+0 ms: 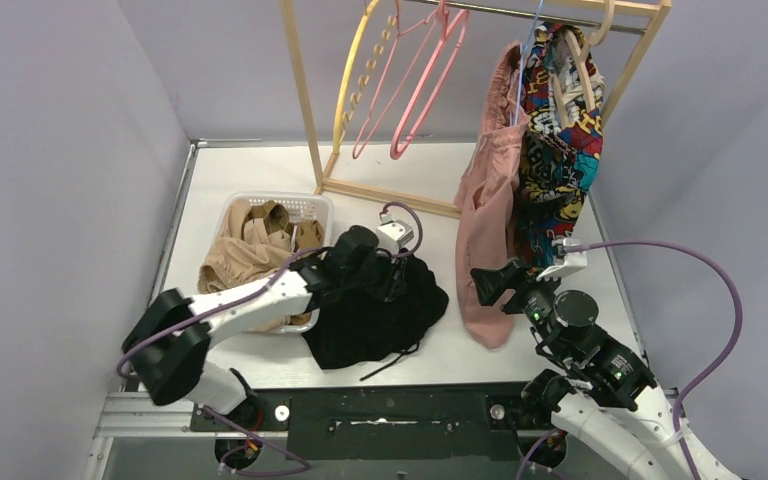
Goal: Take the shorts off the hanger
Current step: Pick up the shorts at the center of the board.
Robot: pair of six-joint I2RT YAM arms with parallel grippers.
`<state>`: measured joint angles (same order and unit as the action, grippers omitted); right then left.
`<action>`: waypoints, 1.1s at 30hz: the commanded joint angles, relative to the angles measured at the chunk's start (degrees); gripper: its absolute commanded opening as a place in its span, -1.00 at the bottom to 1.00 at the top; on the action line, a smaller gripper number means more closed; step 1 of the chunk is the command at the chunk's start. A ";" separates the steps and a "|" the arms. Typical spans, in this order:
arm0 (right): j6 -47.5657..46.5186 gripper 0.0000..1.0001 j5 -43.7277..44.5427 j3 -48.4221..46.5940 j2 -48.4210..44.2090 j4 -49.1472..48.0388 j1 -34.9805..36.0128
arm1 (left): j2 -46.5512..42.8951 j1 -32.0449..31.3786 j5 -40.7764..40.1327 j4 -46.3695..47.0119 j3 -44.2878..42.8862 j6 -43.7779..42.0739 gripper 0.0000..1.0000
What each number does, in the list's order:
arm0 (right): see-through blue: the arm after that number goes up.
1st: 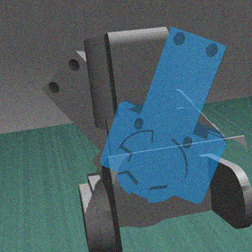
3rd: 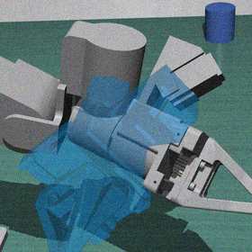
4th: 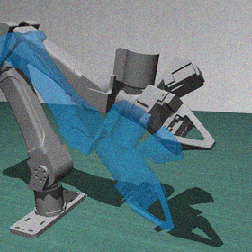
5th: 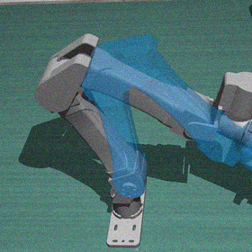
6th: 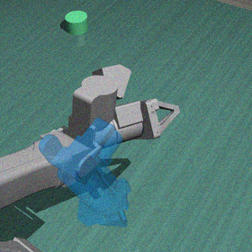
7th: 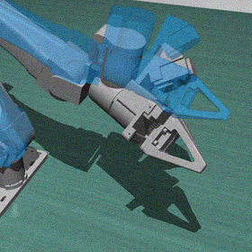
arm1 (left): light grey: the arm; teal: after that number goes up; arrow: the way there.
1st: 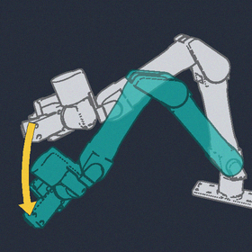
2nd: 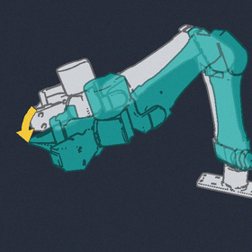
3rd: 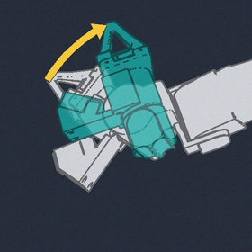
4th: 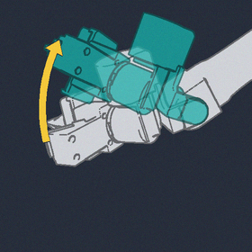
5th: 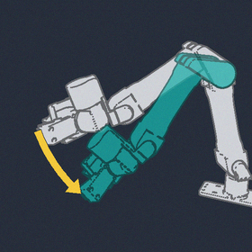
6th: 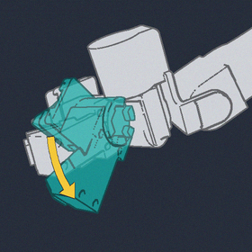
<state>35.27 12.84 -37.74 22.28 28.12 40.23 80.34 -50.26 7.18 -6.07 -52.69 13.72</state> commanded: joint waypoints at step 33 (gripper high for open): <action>2.25 0.56 4.04 -1.11 -0.02 -0.85 0.38 | 19.42 -14.25 -30.12 -6.47 1.25 16.88 -1.00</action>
<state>36.77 13.67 -37.71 24.03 28.16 40.23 105.27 -63.77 -15.35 9.26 -54.43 30.57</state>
